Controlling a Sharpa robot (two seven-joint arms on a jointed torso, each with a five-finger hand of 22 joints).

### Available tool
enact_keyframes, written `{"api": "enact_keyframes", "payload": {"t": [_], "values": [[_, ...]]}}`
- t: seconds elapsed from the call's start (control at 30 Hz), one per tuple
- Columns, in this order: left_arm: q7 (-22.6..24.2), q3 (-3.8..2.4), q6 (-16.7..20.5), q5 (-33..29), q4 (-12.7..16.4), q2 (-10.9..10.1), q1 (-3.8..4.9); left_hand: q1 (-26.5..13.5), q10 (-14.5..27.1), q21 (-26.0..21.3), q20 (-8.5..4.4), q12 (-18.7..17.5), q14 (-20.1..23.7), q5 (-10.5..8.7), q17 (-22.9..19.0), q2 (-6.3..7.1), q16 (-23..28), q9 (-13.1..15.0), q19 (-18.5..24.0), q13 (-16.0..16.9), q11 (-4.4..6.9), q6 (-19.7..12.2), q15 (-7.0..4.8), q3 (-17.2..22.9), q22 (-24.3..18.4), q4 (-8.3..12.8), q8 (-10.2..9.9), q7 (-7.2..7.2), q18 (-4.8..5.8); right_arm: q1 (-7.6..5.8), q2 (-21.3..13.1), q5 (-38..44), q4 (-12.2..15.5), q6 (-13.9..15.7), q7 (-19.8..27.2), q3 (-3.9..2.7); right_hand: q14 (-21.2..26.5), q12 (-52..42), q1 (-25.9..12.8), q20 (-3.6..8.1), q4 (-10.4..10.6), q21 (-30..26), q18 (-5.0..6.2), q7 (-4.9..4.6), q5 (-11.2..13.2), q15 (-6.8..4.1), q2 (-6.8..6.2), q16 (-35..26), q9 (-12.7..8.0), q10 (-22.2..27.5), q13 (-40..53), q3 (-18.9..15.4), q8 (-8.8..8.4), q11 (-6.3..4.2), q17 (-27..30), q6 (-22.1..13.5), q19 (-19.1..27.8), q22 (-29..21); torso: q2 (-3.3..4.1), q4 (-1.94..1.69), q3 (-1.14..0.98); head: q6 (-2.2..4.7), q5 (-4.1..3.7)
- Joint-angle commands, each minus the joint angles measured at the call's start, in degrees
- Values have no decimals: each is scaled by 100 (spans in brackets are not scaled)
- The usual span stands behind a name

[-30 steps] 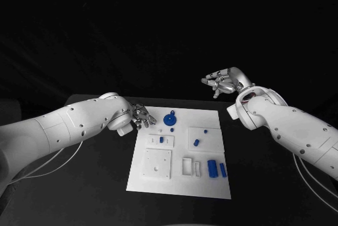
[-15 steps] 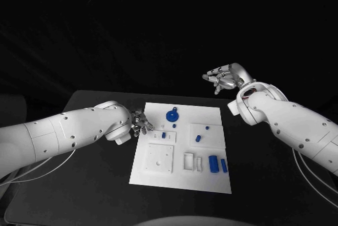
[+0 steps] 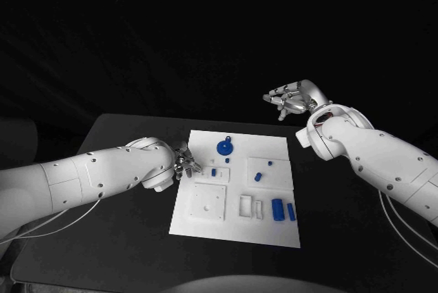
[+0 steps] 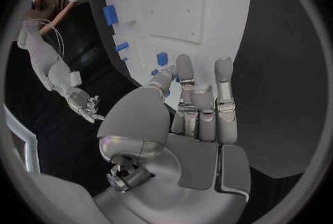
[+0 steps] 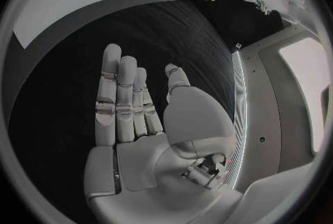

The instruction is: Assemble the parts on the task board

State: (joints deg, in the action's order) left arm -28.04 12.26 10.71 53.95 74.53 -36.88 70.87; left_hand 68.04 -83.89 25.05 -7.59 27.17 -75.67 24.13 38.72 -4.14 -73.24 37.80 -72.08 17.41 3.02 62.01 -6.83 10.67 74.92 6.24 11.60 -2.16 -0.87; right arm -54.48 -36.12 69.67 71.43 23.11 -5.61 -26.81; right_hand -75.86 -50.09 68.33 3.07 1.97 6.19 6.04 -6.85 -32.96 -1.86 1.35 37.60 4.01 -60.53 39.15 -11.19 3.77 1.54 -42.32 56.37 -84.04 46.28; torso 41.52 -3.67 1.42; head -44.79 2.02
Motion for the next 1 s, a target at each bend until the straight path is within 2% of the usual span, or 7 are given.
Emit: {"api": "enact_keyframes", "payload": {"t": [0.03,0.3,0.73,1.0], "values": [[-9,0,129,110,-16,37,-16,-13,-263,15,-17,11,-38,35,-30,-67,11,1383,-44,-24,46,210,0,180,102,207,38,213,-62,5,5,6,3,-96,16,-1,-23,-9,-21,13,-36,39,-20,2,-16,-30,35,-21,0,-7,2,2,-14,-23,-5,10,-112,-5,9,2,-3,-13,-6],[-20,2,70,110,-61,103,-50,-43,-260,12,-18,8,-34,1,-39,-89,25,1393,-44,-31,46,207,0,170,102,158,54,218,-57,6,6,8,4,-116,-1,-1,-23,-9,-21,13,-36,39,-20,2,-16,-30,35,-21,0,-7,2,2,-14,-23,-5,10,-112,-5,9,-1,0,-18,-7],[-133,2,-235,188,-104,156,-55,-42,-258,5,-22,6,-24,-72,-52,-142,45,1412,-39,-29,46,198,-3,161,103,67,76,224,-44,6,2,8,8,-120,-2,0,-23,-9,-21,13,-36,39,-20,2,-16,-30,35,-21,0,-7,2,2,-14,-23,-5,10,-112,-5,11,-8,0,-41,-16],[-152,1,-242,247,-143,201,-56,-33,-256,2,-24,-4,-14,-104,-68,-159,59,1393,-35,-28,43,201,-3,160,103,35,69,222,-40,6,3,8,14,-117,-2,0,-23,-9,-21,13,-36,39,-20,2,-16,-30,35,-21,0,-7,2,2,-14,-23,-5,10,-112,-5,15,-2,0,-33,-18]]}}
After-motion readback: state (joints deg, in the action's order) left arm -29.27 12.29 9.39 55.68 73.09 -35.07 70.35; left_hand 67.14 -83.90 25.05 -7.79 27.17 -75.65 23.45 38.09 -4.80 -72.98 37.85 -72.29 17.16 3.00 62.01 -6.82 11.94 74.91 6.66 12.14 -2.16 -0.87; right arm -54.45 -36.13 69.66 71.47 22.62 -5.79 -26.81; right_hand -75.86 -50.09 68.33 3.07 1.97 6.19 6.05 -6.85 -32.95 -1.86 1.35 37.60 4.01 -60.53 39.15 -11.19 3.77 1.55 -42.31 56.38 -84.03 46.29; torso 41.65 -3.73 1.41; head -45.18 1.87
